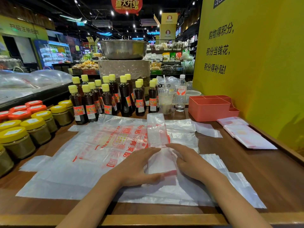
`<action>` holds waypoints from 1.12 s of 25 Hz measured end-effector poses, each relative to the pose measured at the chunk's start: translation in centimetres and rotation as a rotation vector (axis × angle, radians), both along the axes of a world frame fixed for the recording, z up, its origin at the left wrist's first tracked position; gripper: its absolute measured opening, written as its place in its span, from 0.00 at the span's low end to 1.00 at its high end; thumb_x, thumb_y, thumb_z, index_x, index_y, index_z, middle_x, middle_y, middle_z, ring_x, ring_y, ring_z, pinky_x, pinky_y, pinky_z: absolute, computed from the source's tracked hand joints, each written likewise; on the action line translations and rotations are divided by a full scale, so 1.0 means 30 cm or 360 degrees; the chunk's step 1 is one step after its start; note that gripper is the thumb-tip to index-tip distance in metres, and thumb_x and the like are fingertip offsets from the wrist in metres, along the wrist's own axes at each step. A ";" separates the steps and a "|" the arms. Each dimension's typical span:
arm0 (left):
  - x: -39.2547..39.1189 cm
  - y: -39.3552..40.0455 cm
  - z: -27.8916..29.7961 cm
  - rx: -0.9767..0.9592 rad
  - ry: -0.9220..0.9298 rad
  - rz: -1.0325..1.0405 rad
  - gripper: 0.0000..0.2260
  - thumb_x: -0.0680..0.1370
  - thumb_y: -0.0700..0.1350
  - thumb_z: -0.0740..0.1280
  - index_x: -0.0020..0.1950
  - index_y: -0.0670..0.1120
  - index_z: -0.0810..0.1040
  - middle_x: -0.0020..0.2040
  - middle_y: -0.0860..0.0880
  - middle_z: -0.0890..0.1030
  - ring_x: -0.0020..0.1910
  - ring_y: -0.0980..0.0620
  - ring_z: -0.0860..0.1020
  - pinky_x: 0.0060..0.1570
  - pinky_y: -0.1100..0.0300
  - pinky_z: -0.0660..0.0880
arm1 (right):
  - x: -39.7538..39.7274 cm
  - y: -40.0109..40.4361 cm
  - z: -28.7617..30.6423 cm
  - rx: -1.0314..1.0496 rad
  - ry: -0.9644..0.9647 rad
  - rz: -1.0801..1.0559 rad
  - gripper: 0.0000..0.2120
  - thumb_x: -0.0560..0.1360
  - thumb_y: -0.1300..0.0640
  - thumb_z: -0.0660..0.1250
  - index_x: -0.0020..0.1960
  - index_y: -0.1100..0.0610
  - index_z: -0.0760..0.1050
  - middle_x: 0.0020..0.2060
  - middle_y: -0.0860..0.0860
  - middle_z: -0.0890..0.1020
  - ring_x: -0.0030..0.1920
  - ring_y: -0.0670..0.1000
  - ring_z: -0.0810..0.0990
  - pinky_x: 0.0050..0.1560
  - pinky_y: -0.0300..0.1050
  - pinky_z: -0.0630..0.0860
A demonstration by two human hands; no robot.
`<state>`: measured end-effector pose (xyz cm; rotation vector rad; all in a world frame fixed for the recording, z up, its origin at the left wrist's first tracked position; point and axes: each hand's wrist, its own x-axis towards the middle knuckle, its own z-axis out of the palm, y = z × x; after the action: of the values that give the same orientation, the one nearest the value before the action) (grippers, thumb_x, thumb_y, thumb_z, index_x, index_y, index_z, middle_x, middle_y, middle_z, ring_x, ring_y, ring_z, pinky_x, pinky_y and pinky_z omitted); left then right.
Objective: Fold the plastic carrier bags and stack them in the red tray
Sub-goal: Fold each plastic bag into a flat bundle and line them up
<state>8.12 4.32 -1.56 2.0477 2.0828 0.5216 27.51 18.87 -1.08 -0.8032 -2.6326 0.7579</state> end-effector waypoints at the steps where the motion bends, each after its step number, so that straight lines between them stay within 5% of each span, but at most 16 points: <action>1: 0.002 -0.002 0.004 0.0037 -0.0031 0.0008 0.36 0.74 0.70 0.64 0.78 0.64 0.54 0.78 0.63 0.59 0.71 0.64 0.60 0.68 0.61 0.60 | 0.000 -0.002 -0.002 0.0018 -0.0011 0.0041 0.25 0.83 0.59 0.56 0.76 0.39 0.63 0.76 0.41 0.66 0.75 0.46 0.64 0.73 0.44 0.60; 6: 0.017 -0.013 0.014 0.0064 -0.0143 0.0055 0.32 0.76 0.69 0.62 0.78 0.64 0.56 0.77 0.64 0.60 0.66 0.67 0.60 0.63 0.65 0.60 | -0.022 -0.007 -0.004 0.0085 0.0096 0.0143 0.24 0.80 0.56 0.65 0.72 0.38 0.69 0.69 0.34 0.71 0.64 0.36 0.67 0.60 0.31 0.64; 11: -0.004 -0.002 0.000 0.0088 -0.0158 0.0030 0.37 0.72 0.68 0.68 0.77 0.63 0.57 0.74 0.66 0.62 0.68 0.65 0.64 0.67 0.62 0.65 | -0.037 0.005 -0.024 0.0146 0.0166 0.0085 0.19 0.78 0.60 0.67 0.66 0.44 0.78 0.66 0.41 0.78 0.66 0.44 0.74 0.68 0.46 0.72; 14: -0.032 0.016 -0.020 0.0321 -0.0286 0.0070 0.25 0.75 0.59 0.70 0.70 0.58 0.69 0.68 0.60 0.73 0.62 0.63 0.72 0.61 0.60 0.72 | -0.033 0.015 -0.031 0.0120 0.0228 0.0106 0.16 0.79 0.60 0.68 0.63 0.46 0.80 0.63 0.41 0.80 0.63 0.43 0.76 0.67 0.42 0.72; 18: -0.052 0.026 -0.036 0.0655 -0.0530 0.0095 0.09 0.79 0.51 0.67 0.55 0.51 0.82 0.52 0.56 0.82 0.52 0.56 0.79 0.51 0.56 0.76 | -0.034 -0.015 -0.011 -0.0163 0.0395 0.0082 0.09 0.81 0.53 0.67 0.56 0.43 0.82 0.53 0.38 0.83 0.52 0.38 0.80 0.52 0.34 0.74; 21: -0.035 0.016 -0.015 0.0646 -0.0655 0.0212 0.14 0.81 0.58 0.63 0.51 0.52 0.84 0.46 0.56 0.84 0.45 0.55 0.80 0.45 0.61 0.74 | -0.042 -0.035 0.006 -0.0406 0.0586 0.0005 0.07 0.81 0.52 0.67 0.55 0.43 0.81 0.50 0.41 0.84 0.45 0.43 0.83 0.43 0.35 0.77; 28: -0.018 0.020 -0.004 0.0722 -0.0848 0.0413 0.11 0.81 0.55 0.63 0.48 0.53 0.83 0.44 0.57 0.83 0.42 0.59 0.79 0.39 0.64 0.73 | -0.058 -0.049 0.020 -0.0715 0.0812 -0.0126 0.17 0.76 0.58 0.74 0.61 0.49 0.73 0.48 0.51 0.84 0.38 0.50 0.86 0.38 0.40 0.80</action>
<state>7.58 4.92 -1.68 1.5635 2.0142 1.5120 25.77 17.40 -0.48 -0.6951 -1.9934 1.3530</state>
